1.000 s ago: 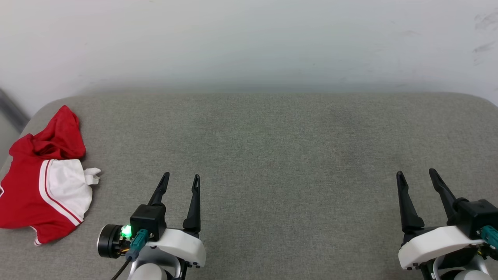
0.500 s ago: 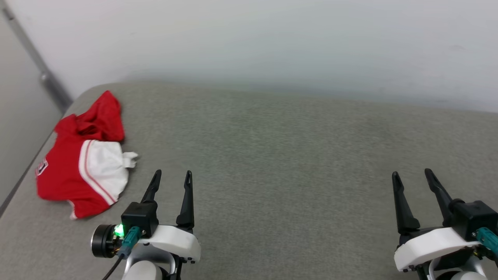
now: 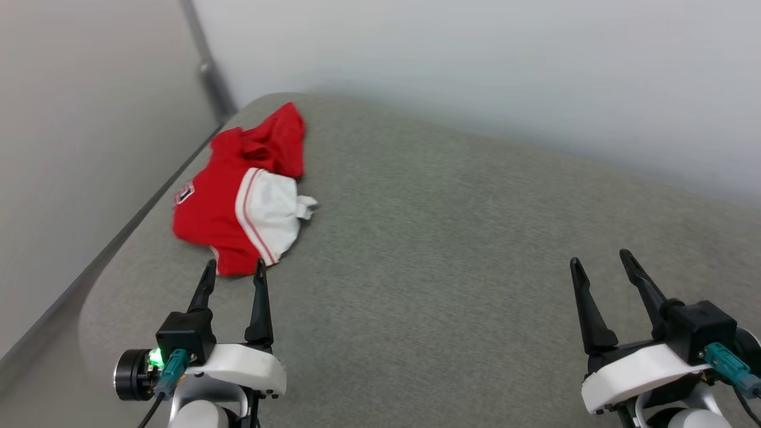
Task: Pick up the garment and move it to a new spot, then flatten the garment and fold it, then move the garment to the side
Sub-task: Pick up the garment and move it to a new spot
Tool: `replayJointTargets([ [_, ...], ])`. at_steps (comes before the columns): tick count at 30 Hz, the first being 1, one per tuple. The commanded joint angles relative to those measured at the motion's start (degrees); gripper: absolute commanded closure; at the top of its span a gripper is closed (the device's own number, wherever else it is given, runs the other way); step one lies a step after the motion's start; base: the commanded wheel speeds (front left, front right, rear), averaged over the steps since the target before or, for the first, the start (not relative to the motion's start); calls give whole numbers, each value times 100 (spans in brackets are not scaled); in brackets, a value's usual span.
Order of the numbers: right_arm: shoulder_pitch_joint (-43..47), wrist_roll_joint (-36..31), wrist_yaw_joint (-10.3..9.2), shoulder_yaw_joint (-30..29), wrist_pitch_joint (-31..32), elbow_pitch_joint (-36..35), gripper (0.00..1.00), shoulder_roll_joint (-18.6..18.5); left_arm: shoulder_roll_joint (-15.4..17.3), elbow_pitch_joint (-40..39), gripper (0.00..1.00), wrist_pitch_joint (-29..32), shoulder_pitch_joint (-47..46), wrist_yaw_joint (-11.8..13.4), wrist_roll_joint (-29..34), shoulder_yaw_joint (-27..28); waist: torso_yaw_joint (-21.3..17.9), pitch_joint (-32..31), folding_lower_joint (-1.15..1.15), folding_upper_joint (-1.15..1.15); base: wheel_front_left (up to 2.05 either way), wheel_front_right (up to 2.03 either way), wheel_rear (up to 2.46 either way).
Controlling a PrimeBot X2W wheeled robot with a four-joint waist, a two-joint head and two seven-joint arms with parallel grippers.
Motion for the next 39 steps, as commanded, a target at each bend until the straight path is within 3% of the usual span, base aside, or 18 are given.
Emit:
replayJointTargets([
  [1,-73,-7,-2,15,13,-42,0,14,-8,-63,0,-14,24,-8,3,15,328,41,0,0,0,0,0],
  [10,-147,-57,-2,113,70,-119,0,13,-11,-206,0,-14,77,44,-90,97,872,165,0,0,0,0,0],
  [21,-309,-119,-2,181,141,-168,0,14,-11,-337,0,-13,-30,156,-133,115,890,330,0,0,0,0,0],
  [29,-569,-195,-3,280,306,-392,0,-34,6,-83,0,-13,-818,108,-108,255,472,760,0,0,0,0,0],
  [33,-766,-162,-2,359,385,-516,0,-134,203,331,0,12,-1631,53,-153,387,128,1110,0,0,0,0,0],
  [39,-1063,-78,-3,402,366,-667,0,-281,733,893,0,912,-2862,-115,-346,599,-441,1705,0,0,0,0,0],
])
